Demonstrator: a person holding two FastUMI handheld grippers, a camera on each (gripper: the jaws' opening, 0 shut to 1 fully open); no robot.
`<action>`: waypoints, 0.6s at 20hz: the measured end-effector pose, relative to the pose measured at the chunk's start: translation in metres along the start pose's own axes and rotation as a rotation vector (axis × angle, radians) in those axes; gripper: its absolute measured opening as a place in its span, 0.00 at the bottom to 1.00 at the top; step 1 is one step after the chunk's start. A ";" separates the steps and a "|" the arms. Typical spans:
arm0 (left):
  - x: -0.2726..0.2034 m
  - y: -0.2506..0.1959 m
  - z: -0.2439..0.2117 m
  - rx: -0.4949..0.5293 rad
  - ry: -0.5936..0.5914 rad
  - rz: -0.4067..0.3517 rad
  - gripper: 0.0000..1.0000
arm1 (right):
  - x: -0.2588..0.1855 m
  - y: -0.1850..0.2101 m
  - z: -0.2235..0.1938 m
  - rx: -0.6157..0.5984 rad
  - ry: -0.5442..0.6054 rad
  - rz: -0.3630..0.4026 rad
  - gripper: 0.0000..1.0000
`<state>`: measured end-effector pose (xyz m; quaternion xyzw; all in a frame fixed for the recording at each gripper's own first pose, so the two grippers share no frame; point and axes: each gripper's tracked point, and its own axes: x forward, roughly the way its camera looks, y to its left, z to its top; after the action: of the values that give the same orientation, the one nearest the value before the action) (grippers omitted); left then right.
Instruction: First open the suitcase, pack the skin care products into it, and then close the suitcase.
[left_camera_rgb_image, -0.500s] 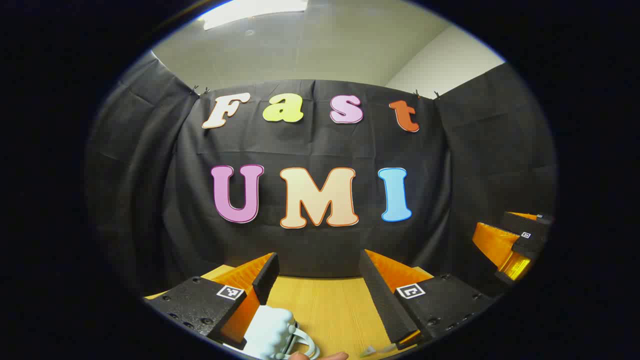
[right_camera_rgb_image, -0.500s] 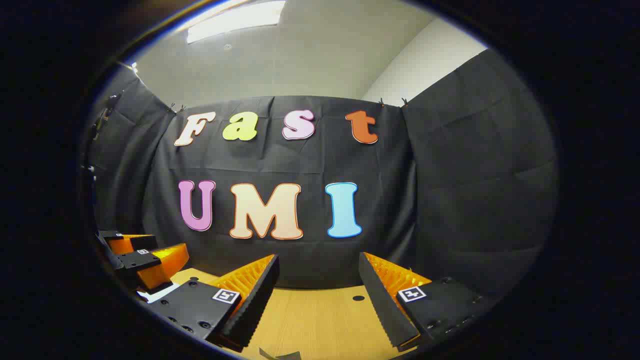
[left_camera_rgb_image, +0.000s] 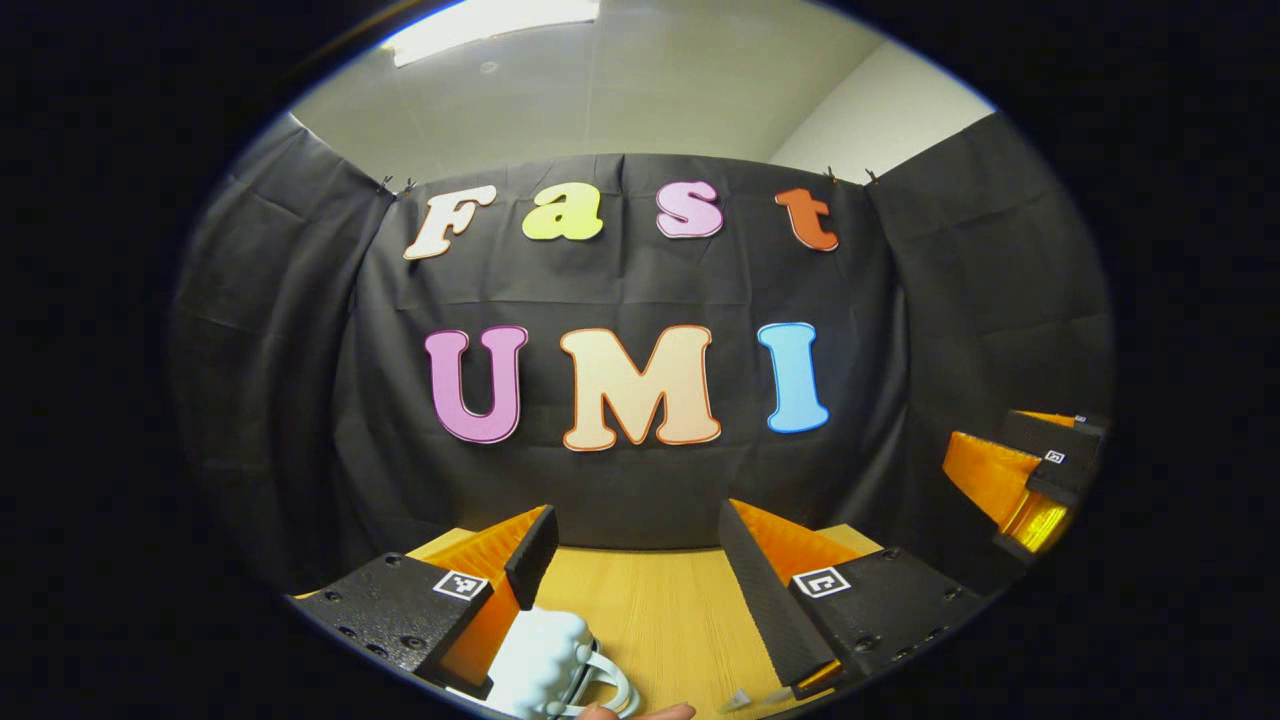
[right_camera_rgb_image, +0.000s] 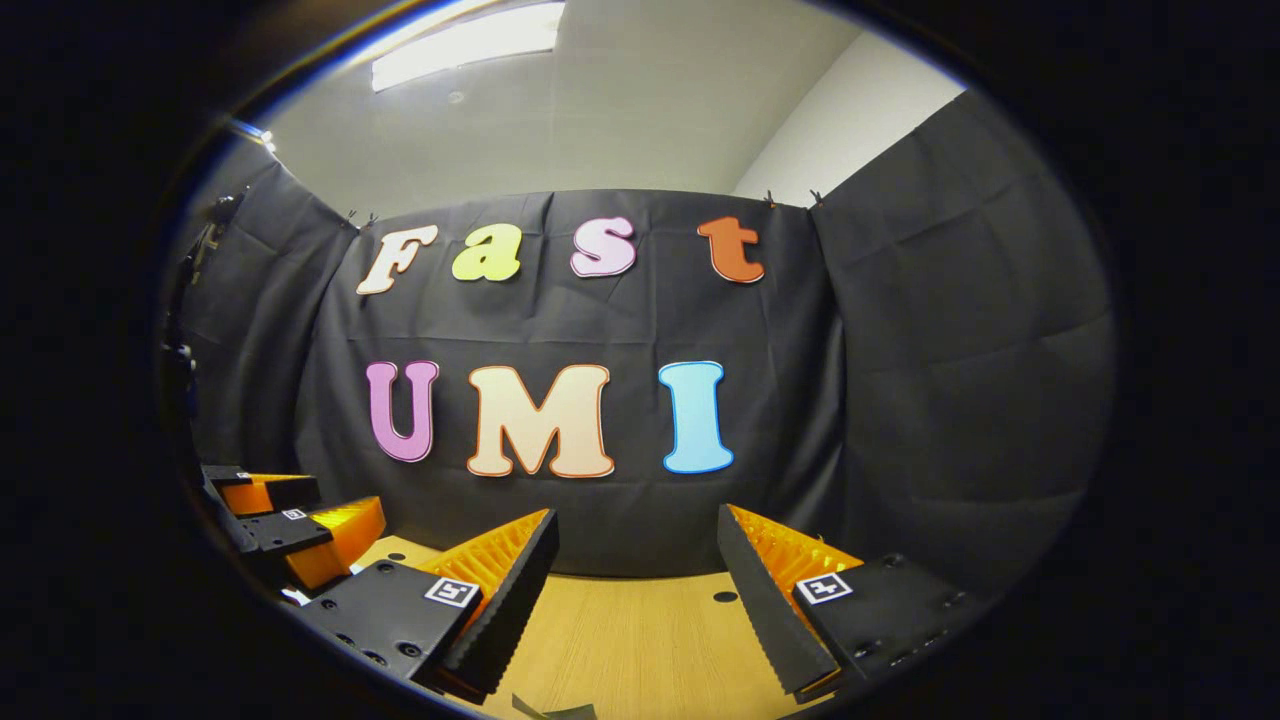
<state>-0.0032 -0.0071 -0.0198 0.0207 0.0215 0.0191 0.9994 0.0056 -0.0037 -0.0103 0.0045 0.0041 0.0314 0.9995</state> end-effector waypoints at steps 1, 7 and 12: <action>-0.002 0.000 -0.006 0.009 0.015 0.013 0.94 | 0.001 0.000 -0.004 0.000 0.005 0.017 0.99; -0.022 0.008 -0.060 0.052 0.128 0.090 0.95 | 0.009 0.001 -0.043 0.016 0.083 0.107 1.00; -0.022 0.015 -0.118 0.021 0.274 0.058 0.95 | 0.009 0.005 -0.038 0.032 0.092 0.075 1.00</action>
<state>-0.0304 0.0121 -0.1357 0.0288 0.1574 0.0506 0.9858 0.0143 0.0026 -0.0487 0.0191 0.0504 0.0691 0.9961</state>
